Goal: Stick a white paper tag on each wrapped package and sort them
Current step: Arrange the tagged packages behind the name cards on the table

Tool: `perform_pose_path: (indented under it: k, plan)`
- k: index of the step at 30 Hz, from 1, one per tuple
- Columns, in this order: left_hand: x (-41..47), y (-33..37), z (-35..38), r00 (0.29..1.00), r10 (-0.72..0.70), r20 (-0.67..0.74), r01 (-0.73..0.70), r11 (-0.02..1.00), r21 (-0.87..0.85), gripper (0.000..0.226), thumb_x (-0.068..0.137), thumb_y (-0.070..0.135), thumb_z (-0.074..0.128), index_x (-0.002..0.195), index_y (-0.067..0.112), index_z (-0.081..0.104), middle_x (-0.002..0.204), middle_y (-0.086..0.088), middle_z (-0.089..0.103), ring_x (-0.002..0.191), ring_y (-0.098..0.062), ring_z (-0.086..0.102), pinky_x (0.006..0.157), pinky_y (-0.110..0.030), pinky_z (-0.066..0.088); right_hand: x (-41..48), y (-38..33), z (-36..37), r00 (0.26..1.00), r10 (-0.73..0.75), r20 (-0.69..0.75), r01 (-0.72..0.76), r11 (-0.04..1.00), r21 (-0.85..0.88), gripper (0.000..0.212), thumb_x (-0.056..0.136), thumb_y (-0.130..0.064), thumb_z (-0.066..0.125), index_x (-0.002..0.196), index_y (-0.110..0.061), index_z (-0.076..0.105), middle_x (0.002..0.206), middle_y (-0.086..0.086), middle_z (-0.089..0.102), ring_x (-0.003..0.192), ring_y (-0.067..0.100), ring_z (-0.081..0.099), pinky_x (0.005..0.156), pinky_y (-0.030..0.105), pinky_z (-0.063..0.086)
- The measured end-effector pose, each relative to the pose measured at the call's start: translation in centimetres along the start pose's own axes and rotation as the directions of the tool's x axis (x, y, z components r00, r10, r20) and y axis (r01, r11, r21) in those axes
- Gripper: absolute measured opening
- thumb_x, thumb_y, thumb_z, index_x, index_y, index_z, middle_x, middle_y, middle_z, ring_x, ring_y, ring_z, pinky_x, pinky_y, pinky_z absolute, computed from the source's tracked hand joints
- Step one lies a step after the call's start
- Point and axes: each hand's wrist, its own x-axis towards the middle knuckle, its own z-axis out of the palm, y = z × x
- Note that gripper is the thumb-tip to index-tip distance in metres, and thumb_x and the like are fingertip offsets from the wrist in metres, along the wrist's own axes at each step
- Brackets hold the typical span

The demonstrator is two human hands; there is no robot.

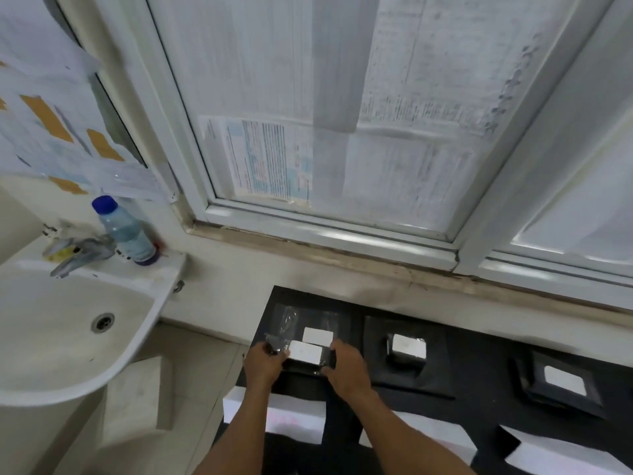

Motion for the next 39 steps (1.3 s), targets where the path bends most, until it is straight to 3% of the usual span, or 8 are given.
perform_pose_path:
  k: [4, 8, 13, 19, 23, 26, 32, 39]
  plan:
    - [0.7, 0.2, 0.3, 1.000, -0.009, -0.027, 0.010, 0.999, 0.051, 0.032, 0.081, 0.022, 0.070, 0.105, 0.001, 0.066, 0.106, -0.018, 0.069, 0.091, -0.028, 0.061, 0.076, -0.030, 0.045, 0.9, 0.6, 0.8, 0.999, -0.038, -0.003, 0.038, 0.999, -0.015, 0.048, 0.087, -0.005, 0.059, 0.133, -0.007, 0.049, 0.135, 0.013, 0.049, 0.127, 0.027, 0.043, 0.107, 0.028, 0.034]
    - [-1.1, 0.8, -0.6, 0.999, 0.023, -0.027, -0.021, 0.998, 0.060, 0.024, 0.086, 0.017, 0.064, 0.102, 0.000, 0.067, 0.102, -0.019, 0.069, 0.082, -0.024, 0.057, 0.071, -0.028, 0.041, -0.3, -0.1, 0.8, 0.999, -0.054, -0.002, 0.053, 0.997, -0.058, 0.064, 0.086, -0.010, 0.063, 0.144, -0.011, 0.038, 0.150, 0.013, 0.032, 0.141, 0.028, 0.026, 0.114, 0.032, 0.027]
    - [-4.3, 0.2, -2.2, 0.984, 0.165, -0.068, -0.160, 0.985, 0.065, 0.030, 0.085, 0.004, 0.057, 0.114, 0.001, 0.063, 0.112, -0.014, 0.067, 0.104, -0.029, 0.061, 0.084, -0.031, 0.045, -4.2, -2.3, 0.8, 0.990, -0.068, -0.126, 0.078, 0.994, 0.072, 0.041, 0.088, -0.013, 0.058, 0.128, -0.009, 0.053, 0.132, 0.011, 0.050, 0.127, 0.029, 0.041, 0.103, 0.034, 0.038]
    - [-11.9, -6.2, -4.8, 0.937, 0.310, -0.163, -0.309, 0.951, 0.031, 0.020, 0.084, 0.001, 0.053, 0.093, 0.012, 0.067, 0.095, -0.009, 0.069, 0.091, -0.026, 0.064, 0.076, -0.028, 0.047, -14.1, -3.3, 4.5, 0.979, 0.038, -0.201, 0.020, 0.960, 0.278, 0.024, 0.089, -0.013, 0.055, 0.112, -0.010, 0.062, 0.109, 0.008, 0.066, 0.105, 0.025, 0.059, 0.085, 0.028, 0.044]
    - [-17.5, -13.7, -5.0, 0.966, 0.154, -0.206, -0.137, 0.986, 0.094, 0.024, 0.083, 0.009, 0.057, 0.105, 0.013, 0.064, 0.107, -0.008, 0.066, 0.100, -0.027, 0.061, 0.076, -0.027, 0.043, -20.4, -2.6, 9.2, 0.986, 0.142, -0.085, -0.112, 0.951, 0.288, 0.025, 0.088, -0.023, 0.058, 0.110, -0.011, 0.061, 0.108, 0.009, 0.065, 0.103, 0.027, 0.060, 0.085, 0.031, 0.047]
    - [-19.7, -18.8, -4.5, 0.998, -0.048, -0.049, 0.051, 0.997, 0.051, 0.043, 0.081, 0.024, 0.068, 0.121, 0.011, 0.059, 0.118, -0.009, 0.065, 0.103, -0.026, 0.062, 0.092, -0.037, 0.052, -23.7, -2.0, 12.4, 0.962, 0.273, 0.022, -0.268, 0.923, 0.277, 0.033, 0.087, -0.033, 0.062, 0.108, -0.007, 0.062, 0.111, 0.012, 0.065, 0.104, 0.029, 0.061, 0.085, 0.032, 0.048]
    - [-22.3, -21.4, -5.0, 0.990, -0.081, 0.113, 0.071, 0.994, 0.085, 0.034, 0.069, 0.013, 0.082, 0.099, 0.008, 0.067, 0.103, -0.011, 0.069, 0.088, -0.023, 0.063, 0.081, -0.034, 0.057, -27.5, -0.9, 13.9, 0.943, 0.330, 0.050, -0.318, 0.840, 0.441, 0.031, 0.081, -0.022, 0.072, 0.110, -0.011, 0.064, 0.111, 0.006, 0.068, 0.101, 0.024, 0.063, 0.081, 0.025, 0.047]
    - [-24.9, -20.6, -4.7, 0.964, -0.090, 0.252, 0.141, 0.971, -0.194, 0.035, 0.075, 0.004, 0.079, 0.105, -0.003, 0.062, 0.089, -0.011, 0.066, 0.082, -0.023, 0.066, 0.076, -0.036, 0.059, -29.2, -0.7, 12.2, 0.931, 0.359, 0.066, -0.248, 0.487, 0.838, 0.030, 0.081, -0.017, 0.074, 0.106, -0.023, 0.058, 0.107, 0.005, 0.063, 0.093, 0.023, 0.065, 0.066, 0.039, 0.061]
